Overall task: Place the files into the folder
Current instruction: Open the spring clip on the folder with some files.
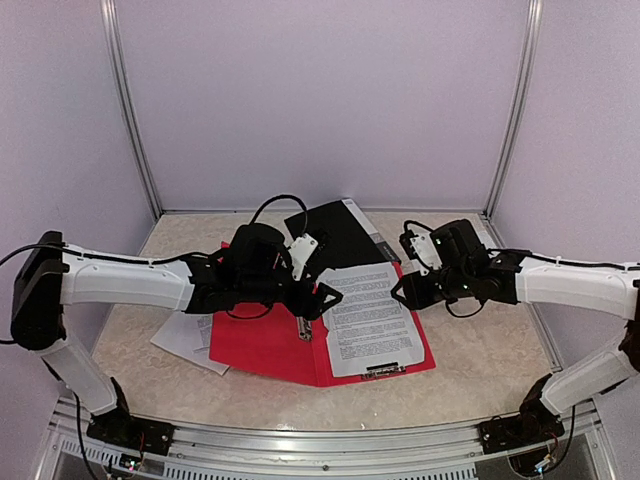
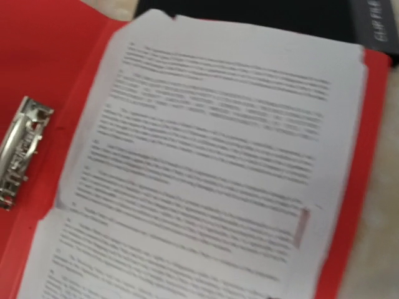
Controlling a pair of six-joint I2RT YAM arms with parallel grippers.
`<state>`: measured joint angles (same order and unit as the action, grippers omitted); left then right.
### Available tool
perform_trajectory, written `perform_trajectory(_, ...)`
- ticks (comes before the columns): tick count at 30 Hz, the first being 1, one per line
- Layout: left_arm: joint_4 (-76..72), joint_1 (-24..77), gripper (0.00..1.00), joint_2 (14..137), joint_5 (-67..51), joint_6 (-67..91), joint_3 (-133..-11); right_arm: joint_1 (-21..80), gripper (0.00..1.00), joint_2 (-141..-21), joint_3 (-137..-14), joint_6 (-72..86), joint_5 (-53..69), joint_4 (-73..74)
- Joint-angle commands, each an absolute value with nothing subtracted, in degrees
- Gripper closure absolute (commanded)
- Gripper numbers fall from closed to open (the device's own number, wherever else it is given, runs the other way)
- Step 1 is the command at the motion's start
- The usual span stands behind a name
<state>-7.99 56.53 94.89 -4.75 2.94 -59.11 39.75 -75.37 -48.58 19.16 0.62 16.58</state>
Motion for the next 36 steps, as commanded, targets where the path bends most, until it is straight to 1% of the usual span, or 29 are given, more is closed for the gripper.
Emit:
perform_trajectory(1, 4.66, 51.8, 0.2, 91.24, -1.32, 14.73, -57.02, 42.44, 0.58, -80.62, -50.06, 18.51, 3.09, 10.72)
perform_trajectory(3, 5.6, 50.63, 0.21, 90.2, -0.73, 16.48, -55.51, 43.79, 0.58, -83.89, -52.48, 17.46, 3.87, 8.99)
perform_trajectory(7, 5.61, 49.57, 0.25, 89.49, -0.42, 20.56, -51.93, 45.71, 0.63, -92.17, -57.77, 13.88, 9.28, 4.92)
perform_trajectory(13, 0.87, 49.87, 0.29, 90.82, -0.52, 26.89, -45.89, 48.36, 0.63, -106.35, -68.62, 8.15, 14.45, 3.63)
perform_trajectory(16, -2.28, 50.8, 0.29, 91.5, -0.26, 28.01, -43.74, 48.62, 0.63, -110.76, -73.2, 6.95, 17.34, 2.5)
perform_trajectory(20, -4.34, 52.06, 0.27, 93.31, 2.49, 27.59, -42.53, 48.64, 0.61, -115.44, -77.85, 5.32, 20.85, 2.86)
perform_trajectory(24, -6.56, 52.89, 0.23, 94.94, 3.65, 26.65, -41.22, 48.67, 0.57, -119.31, -81.54, 2.83, 23.01, 5.32)
perform_trajectory(27, -8.2, 52.9, 0.22, 95.53, 3.7, 26.27, -39.9, 48.54, 0.54, -120.9, -83.02, 0.78, 23.6, 6.9)
perform_trajectory(30, -9.3, 53.06, 0.22, 95.45, 3.84, 25.58, -38.72, 48.4, 0.54, -122.06, -84.11, -2.53, 24.86, 8.58)
perform_trajectory(36, -11.02, 53.3, 0.22, 94.67, 4.41, 24.8, -36.92, 47.56, 0.57, -123.96, -84.66, -6.81, 28.39, 10.11)
